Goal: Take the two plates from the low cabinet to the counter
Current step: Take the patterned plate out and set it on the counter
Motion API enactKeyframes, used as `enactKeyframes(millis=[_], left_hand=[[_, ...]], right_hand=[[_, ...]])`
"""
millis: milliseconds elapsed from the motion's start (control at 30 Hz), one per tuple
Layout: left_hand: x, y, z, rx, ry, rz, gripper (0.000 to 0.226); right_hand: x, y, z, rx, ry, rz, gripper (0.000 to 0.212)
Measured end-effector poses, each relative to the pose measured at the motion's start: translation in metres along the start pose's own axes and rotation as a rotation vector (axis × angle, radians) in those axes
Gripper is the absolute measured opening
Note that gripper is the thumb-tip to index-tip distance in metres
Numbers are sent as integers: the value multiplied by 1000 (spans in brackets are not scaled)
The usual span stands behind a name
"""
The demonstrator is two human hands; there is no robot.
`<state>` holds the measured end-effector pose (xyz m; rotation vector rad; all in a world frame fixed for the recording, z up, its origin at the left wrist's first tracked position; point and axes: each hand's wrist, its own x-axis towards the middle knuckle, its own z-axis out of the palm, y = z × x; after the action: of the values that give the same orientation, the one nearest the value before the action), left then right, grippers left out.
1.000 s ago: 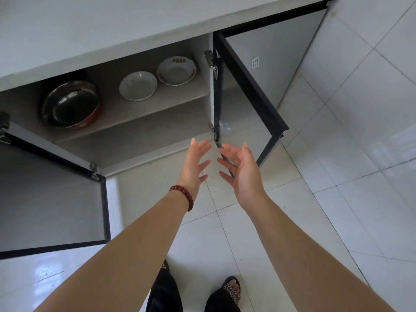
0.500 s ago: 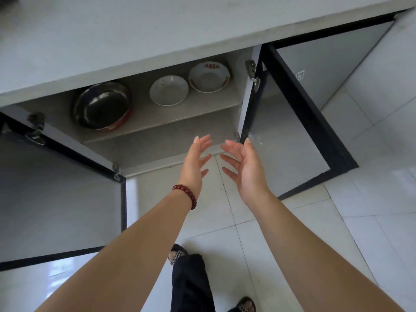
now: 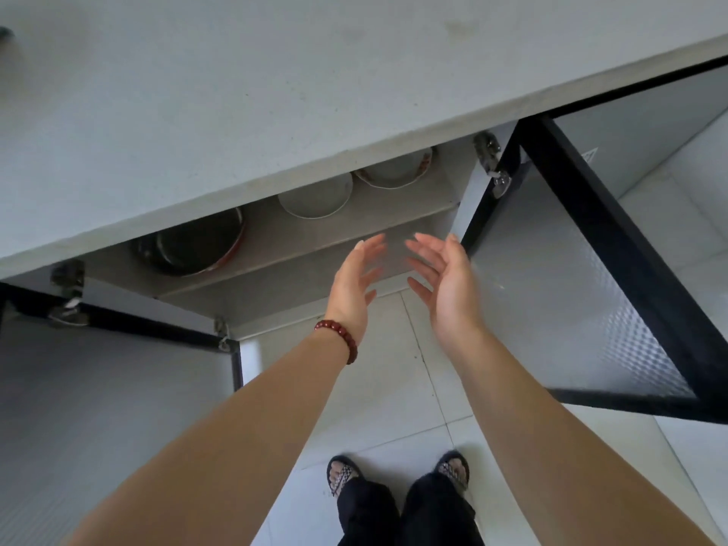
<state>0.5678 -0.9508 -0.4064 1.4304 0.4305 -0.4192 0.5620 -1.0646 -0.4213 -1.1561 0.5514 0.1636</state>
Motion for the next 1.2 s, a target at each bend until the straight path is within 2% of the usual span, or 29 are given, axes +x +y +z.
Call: enactKeyframes(millis=[400,567,767,900,1033,1200], left_hand=[[91,11,29,-46,22,95,41],[151,-12,26,-79,-18,181,52],[223,-63,27,-130,-21,261,53],[269,-87,23,-167,-27,251,52],[297,-99,17,-188,-33,300,57],[316,-97,12,-188,-57,287,59]], right_hand=[[110,-14,-8,49,-3,-41,41],[168,16,-14,102,-14,-124,42],[238,69,-36,122,-65,-216,43],[274,95,-44,137,-114,-252,42],[297,103,-46,153,-151,-286,42],[317,99,-49,168,-111,-288,42]])
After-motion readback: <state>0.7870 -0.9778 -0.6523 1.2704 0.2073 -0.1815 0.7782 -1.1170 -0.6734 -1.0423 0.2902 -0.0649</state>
